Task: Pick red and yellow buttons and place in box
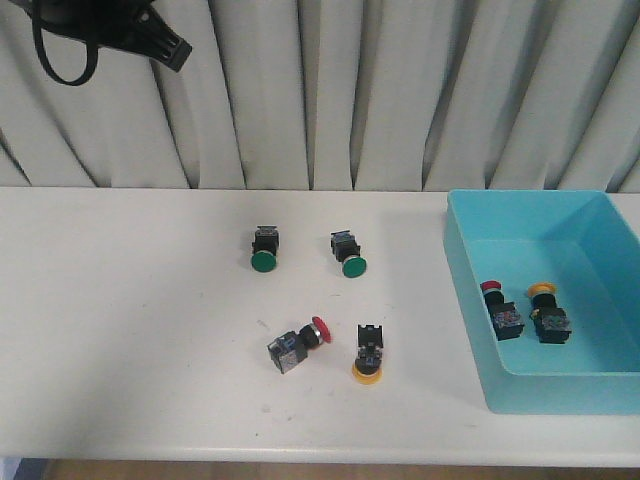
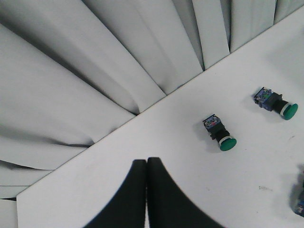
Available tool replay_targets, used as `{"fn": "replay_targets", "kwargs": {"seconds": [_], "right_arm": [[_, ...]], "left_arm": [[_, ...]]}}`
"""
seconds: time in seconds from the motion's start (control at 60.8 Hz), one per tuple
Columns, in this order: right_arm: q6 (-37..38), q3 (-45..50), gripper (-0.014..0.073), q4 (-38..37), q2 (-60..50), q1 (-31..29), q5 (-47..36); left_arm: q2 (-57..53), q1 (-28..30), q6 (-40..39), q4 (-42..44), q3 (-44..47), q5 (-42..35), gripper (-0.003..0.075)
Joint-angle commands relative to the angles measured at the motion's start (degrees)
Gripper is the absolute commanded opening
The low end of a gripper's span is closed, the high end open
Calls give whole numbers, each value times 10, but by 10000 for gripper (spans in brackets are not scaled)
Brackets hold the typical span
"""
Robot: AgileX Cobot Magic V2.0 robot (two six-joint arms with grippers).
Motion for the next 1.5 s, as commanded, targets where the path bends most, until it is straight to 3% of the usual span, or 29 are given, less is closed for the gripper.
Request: {"fn": "replay_targets", "kwargs": {"seconds": [0.0, 0.296, 0.411, 0.51, 0.724, 0.822, 0.938, 1.168, 1.332, 1.48], "right_arm": [[-1, -14, -3, 3, -1, 0, -40], [-1, -14, -3, 3, -1, 0, -41], [-1, -14, -3, 3, -1, 0, -41], [-1, -14, -3, 3, -1, 0, -41], [-1, -14, -3, 3, -1, 0, -41], [-1, -14, -3, 3, -1, 0, -41], [-1, -14, -3, 3, -1, 0, -41], [-1, -14, -3, 3, -1, 0, -41], [-1, -14, -3, 3, -1, 0, -41], [-1, -14, -3, 3, -1, 0, -41]], "left_arm": [[-22, -2, -3, 9, -12, -29, -6], [-48, -1, -14, 7, -8, -29, -6], [-130, 0, -61, -20, 77, -112, -6], [-224, 0, -68, -32, 224, -226, -6], [-454, 3, -121, -46, 637, -512, -6], [-550, 32, -127, -47, 816, -651, -6], [-644, 69, -126, -67, 978, -763, -6], [-795, 108, -126, -92, 1151, -788, -6], [-898, 162, -159, -92, 1194, -786, -6], [-957, 248, -188, -92, 1196, -754, -6]]}}
